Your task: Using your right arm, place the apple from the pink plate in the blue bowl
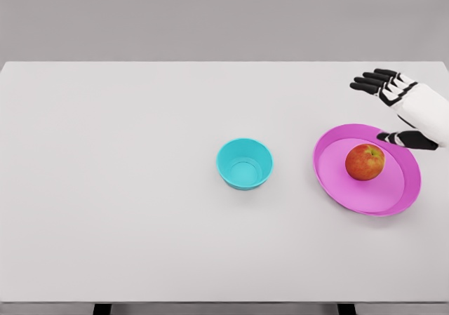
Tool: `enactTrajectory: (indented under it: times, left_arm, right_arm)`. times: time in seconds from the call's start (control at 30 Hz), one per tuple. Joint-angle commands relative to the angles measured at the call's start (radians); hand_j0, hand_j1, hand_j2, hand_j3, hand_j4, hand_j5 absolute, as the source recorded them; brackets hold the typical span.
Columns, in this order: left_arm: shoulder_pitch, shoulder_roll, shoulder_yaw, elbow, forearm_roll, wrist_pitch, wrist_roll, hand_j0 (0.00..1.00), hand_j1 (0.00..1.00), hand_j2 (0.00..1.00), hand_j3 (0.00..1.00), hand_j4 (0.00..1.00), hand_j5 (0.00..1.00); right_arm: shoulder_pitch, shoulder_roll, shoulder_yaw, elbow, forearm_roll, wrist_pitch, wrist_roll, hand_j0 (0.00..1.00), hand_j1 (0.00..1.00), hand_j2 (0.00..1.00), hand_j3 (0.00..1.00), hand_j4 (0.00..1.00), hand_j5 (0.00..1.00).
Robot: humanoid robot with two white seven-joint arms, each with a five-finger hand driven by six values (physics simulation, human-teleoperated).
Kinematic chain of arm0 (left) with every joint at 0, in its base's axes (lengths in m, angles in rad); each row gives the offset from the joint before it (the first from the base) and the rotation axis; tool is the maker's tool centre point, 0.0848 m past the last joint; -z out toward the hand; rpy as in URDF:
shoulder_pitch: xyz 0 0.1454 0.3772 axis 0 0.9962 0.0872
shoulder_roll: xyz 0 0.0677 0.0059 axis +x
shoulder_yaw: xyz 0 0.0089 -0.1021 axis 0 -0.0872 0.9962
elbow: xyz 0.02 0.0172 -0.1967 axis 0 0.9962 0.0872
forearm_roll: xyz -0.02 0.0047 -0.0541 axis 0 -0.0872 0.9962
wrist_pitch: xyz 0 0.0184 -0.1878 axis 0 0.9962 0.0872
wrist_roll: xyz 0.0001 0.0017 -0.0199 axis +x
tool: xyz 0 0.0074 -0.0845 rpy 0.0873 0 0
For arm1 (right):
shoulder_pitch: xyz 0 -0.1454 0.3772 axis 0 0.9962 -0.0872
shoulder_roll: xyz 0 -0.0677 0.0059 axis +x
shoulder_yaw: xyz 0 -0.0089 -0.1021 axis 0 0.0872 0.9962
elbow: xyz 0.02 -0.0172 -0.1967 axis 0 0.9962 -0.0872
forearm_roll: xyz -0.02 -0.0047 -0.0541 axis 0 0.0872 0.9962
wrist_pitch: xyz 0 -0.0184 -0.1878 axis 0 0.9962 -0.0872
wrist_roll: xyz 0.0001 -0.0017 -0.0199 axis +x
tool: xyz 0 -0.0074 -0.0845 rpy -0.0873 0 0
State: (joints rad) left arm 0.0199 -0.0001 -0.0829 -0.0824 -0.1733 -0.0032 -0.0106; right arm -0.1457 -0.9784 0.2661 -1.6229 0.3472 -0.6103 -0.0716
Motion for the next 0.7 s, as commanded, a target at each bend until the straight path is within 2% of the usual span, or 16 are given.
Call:
enactTrajectory:
  times: [0.0,0.17,0.2,0.23,0.27,0.37,0.4,0.47,0.5,0.57,0.63,0.67]
  left_arm:
    - [0.000,0.000,0.000,0.001,0.000,0.000,0.000,1.00,1.00,1.00,1.00,1.00,1.00]
    - [0.000,0.000,0.000,0.001,0.000,0.000,0.000,1.00,1.00,1.00,1.00,1.00,1.00]
    - [0.000,0.000,0.000,0.000,0.000,0.000,0.000,1.00,1.00,1.00,1.00,1.00,1.00]
    - [0.000,0.000,0.000,0.000,0.000,0.000,0.000,1.00,1.00,1.00,1.00,1.00,1.00]
    - [0.000,0.000,0.000,0.000,0.000,0.000,0.000,1.00,1.00,1.00,1.00,1.00,1.00]
    - [0.000,0.000,0.000,0.001,0.000,0.000,0.000,1.00,1.00,1.00,1.00,1.00,1.00]
    - [0.000,0.000,0.000,0.000,0.000,0.000,0.000,1.00,1.00,1.00,1.00,1.00,1.00]
    - [0.000,0.000,0.000,0.000,0.000,0.000,0.000,1.00,1.00,1.00,1.00,1.00,1.00]
    - [0.000,0.000,0.000,0.000,0.000,0.000,0.000,1.00,1.00,1.00,1.00,1.00,1.00]
    - [0.000,0.000,0.000,0.001,0.000,0.000,0.000,1.00,1.00,1.00,1.00,1.00,1.00]
    - [0.000,0.000,0.000,0.000,0.000,0.000,0.000,1.00,1.00,1.00,1.00,1.00,1.00]
    - [0.000,0.000,0.000,0.001,0.000,0.000,0.000,1.00,1.00,1.00,1.00,1.00,1.00]
  right_arm:
    - [0.000,-0.006,0.007,-0.003,-0.007,-0.001,0.000,1.00,1.00,1.00,1.00,1.00,1.00]
    - [0.006,-0.023,-0.030,0.031,-0.010,-0.001,0.012,1.00,1.00,1.00,1.00,1.00,1.00]
    - [0.014,-0.042,-0.064,0.029,-0.010,-0.001,0.125,1.00,1.00,1.00,1.00,1.00,1.00]
    - [0.014,-0.043,-0.105,0.029,-0.013,-0.001,0.294,1.00,1.00,1.00,1.00,1.00,1.00]
    - [0.015,-0.045,-0.126,0.029,-0.014,-0.001,0.374,1.00,1.00,1.00,1.00,1.00,1.00]
    - [0.005,-0.049,-0.134,0.023,-0.014,-0.001,0.550,1.00,1.00,1.00,1.00,1.00,1.00]
    - [0.003,-0.037,-0.128,0.028,-0.013,-0.001,0.585,1.00,1.00,1.00,1.00,1.00,1.00]
    - [0.002,-0.029,-0.120,0.026,-0.004,-0.001,0.599,1.00,1.00,1.00,1.00,1.00,1.00]
    - [0.000,-0.028,-0.119,0.026,-0.004,-0.001,0.662,1.00,1.00,1.00,1.00,1.00,1.00]
    - [-0.035,-0.020,-0.087,0.041,-0.004,-0.001,0.682,1.00,1.00,1.00,1.00,1.00,1.00]
    - [-0.181,0.012,0.051,0.103,-0.004,-0.001,0.682,1.00,1.00,1.00,1.00,1.00,1.00]
    - [-0.192,0.015,0.071,0.103,-0.004,-0.001,0.682,1.00,1.00,1.00,1.00,1.00,1.00]
